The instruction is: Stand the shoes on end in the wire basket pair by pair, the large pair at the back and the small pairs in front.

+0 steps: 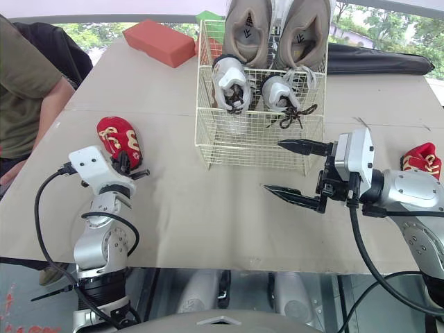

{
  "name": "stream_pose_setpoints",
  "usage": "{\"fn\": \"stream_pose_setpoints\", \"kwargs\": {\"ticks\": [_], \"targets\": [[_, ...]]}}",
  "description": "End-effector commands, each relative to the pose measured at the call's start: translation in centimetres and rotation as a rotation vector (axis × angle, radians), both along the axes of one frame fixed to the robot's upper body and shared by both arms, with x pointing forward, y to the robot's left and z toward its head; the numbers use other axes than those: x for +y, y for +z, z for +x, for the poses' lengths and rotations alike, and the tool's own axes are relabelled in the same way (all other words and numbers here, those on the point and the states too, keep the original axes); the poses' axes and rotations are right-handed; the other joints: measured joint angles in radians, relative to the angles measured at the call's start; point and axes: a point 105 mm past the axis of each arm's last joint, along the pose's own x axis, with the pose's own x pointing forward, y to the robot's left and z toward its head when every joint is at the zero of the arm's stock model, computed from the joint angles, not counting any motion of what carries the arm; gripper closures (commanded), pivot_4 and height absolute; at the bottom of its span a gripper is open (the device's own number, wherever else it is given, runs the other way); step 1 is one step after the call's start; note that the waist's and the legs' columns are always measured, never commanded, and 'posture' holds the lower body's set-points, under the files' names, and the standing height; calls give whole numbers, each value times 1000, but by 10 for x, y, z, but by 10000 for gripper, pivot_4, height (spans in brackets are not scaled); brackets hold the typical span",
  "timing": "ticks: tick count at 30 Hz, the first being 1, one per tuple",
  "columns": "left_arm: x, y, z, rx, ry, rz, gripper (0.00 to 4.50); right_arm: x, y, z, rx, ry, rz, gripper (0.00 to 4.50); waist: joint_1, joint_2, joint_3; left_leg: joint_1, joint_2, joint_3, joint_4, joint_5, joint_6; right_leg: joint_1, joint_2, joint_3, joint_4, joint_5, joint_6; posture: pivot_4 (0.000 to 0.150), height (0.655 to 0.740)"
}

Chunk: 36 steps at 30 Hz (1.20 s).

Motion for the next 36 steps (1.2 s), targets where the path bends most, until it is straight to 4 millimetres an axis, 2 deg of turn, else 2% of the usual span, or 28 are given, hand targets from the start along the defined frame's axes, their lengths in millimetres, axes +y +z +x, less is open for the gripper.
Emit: {"fn": "stream_pose_setpoints", "kwargs": {"ticks": [1, 2, 4, 6, 7, 9, 11, 12, 15, 18, 20, 23, 25, 27, 31, 35, 36], "targets": [[13, 57, -10, -255, 39, 59, 43056, -3, 9, 4, -42, -35, 3, 5887, -1, -2, 1, 0, 0, 0, 0, 0, 0, 0, 0, 0, 0, 0, 0, 1500, 7400], [13, 79, -15, -356, 18, 87, 43057, -3, 11, 7, -52, -44, 12, 5887, -1, -2, 1, -1, 1, -1, 0, 0, 0, -1, 0, 0, 0, 0, 0, 1500, 7400], [13, 111, -22, -494, -47, 107, 43057, -2, 16, 10, -65, -48, 22, 5887, -2, -3, 2, -2, 1, -1, 0, 0, 0, -1, 0, 0, 0, 0, 0, 1500, 7400], [2, 152, -30, -646, -195, 180, 43057, -2, 29, 16, -92, -56, 75, 5887, -3, -4, 2, -2, 1, -1, 0, 0, 0, -1, 1, 0, 0, 0, 0, 1500, 7400], [-9, 170, -34, -702, -292, 244, 43057, -1, 37, 17, -102, -44, 100, 5887, -2, -3, 2, -2, 1, -1, 0, 0, 0, -1, 1, 0, 0, 0, 0, 1500, 7400], [-38, 193, -42, -784, -518, 333, 43057, -2, 55, 20, -131, -43, 142, 5887, -1, -3, 2, -2, 1, 0, 0, 0, 0, -1, 1, -2, 0, 0, 0, 1500, 7400], [-55, 202, -48, -816, -665, 373, 43057, -4, 68, 23, -157, -62, 175, 5887, 1, -2, 2, -2, 0, 1, 0, 0, 0, -1, -1, -3, -1, 0, 0, 1500, 7400], [-69, 204, -53, -814, -800, 409, 43057, -8, 78, 25, -180, -77, 159, 5887, 0, -2, 2, -2, 0, 1, 0, 0, 1, -1, -2, -3, -2, 0, 0, 1500, 7400], [-93, 202, -63, -784, -1062, 464, 43057, -16, 98, 27, -205, -110, 130, 5887, -3, -1, 3, -6, 0, 1, 0, -1, 1, -5, -1, -3, -1, 0, 0, 1500, 7400], [-115, 197, -74, -704, -1388, 561, 43057, -32, 132, 21, -192, -100, 82, 5887, -4, 1, 5, -11, 1, 0, 2, 0, 1, -9, 0, -5, 0, 0, 0, 1500, 7400], [-128, 181, -78, -579, -1612, 657, 43057, -41, 150, 21, -214, -144, 26, 5887, -1, 5, 7, -13, -1, 0, 3, 0, 1, -11, 2, -7, 0, 0, 0, 1500, 7400], [-135, 158, -77, -454, -1822, 802, 43057, -40, 161, 28, -177, -181, -57, 5887, -4, 8, 7, -12, -1, 1, 1, 0, 1, -11, 3, -7, -2, 0, 0, 1500, 7400], [-137, 148, -70, -405, -1907, 867, 43057, -30, 160, 30, -138, -145, -120, 5887, -11, 9, 8, -13, -1, 2, 1, 0, 1, -12, 4, -5, -1, 0, 0, 1500, 7400], [-140, 141, -61, -370, -1965, 942, 43057, -17, 150, 29, -32, -78, -184, 5887, -16, 9, 8, -13, -1, 3, 1, 0, 1, -14, 4, -5, -1, 0, 0, 1500, 7400], [-147, 139, -47, -352, -2037, 1067, 43057, 7, 121, 33, 140, -21, -336, 5887, -22, 9, 8, -15, 0, 2, 2, 0, 1, -15, 5, -4, 0, 0, 0, 1500, 7400], [-159, 139, -40, -372, -2062, 1181, 43057, 29, 97, 33, 286, 59, -404, 5887, -27, 9, 8, -17, 0, 2, 2, -1, 1, -19, 4, -2, 1, 0, 0, 1500, 7400], [-164, 141, -39, -402, -2061, 1227, 43057, 34, 84, 33, 371, 83, -425, 5887, -26, 9, 8, -19, 0, 2, 2, -1, 1, -20, 4, -2, 1, 0, 0, 1500, 7400]]}}
